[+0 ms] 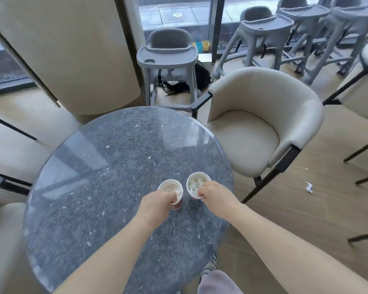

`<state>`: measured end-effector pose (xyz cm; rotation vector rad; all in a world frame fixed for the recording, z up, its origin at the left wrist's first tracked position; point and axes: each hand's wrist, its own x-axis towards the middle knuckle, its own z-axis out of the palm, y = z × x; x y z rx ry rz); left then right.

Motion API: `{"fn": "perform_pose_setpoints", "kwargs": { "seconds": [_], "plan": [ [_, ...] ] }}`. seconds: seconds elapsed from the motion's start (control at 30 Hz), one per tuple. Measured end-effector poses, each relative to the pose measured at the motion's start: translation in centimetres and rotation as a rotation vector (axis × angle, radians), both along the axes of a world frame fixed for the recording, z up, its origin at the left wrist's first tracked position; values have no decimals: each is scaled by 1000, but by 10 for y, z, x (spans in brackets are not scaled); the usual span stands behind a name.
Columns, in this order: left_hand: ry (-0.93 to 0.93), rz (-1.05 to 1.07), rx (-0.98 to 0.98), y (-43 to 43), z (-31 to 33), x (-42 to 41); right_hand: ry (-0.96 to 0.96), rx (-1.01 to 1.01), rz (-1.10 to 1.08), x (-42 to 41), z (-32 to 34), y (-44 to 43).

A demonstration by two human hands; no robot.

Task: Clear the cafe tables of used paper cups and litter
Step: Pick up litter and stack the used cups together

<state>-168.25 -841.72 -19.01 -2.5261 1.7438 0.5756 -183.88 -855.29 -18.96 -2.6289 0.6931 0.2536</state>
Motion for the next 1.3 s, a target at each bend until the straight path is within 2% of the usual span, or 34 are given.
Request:
{"fn": "perform_pose_setpoints", "kwargs": {
  "seconds": [0.23, 0.4, 0.7, 0.8, 0.97, 1.13, 1.3],
  "plan": [
    [19, -109, -58, 36, 2, -21, -9, 32, -122, -23, -2, 65],
    [32, -92, -85, 43, -2, -38, -104, 61, -223, -41, -1, 89],
    [62, -180, -130, 4, 20, -104, -260, 44, -394, -111, 0, 71],
    [175, -135, -161, -35, 42, -156, -288, 28, -480, -164, 5, 48],
    [160, -408, -194, -117, 61, -270, -303, -37, -626, -276, 16, 4],
    [28, -733, -114, -184, 59, -382, -278, -73, -789, -387, 23, -35],
    [72, -866, -90, -234, 46, -450, -313, -95, -883, -458, 26, -66]
  ]
}}
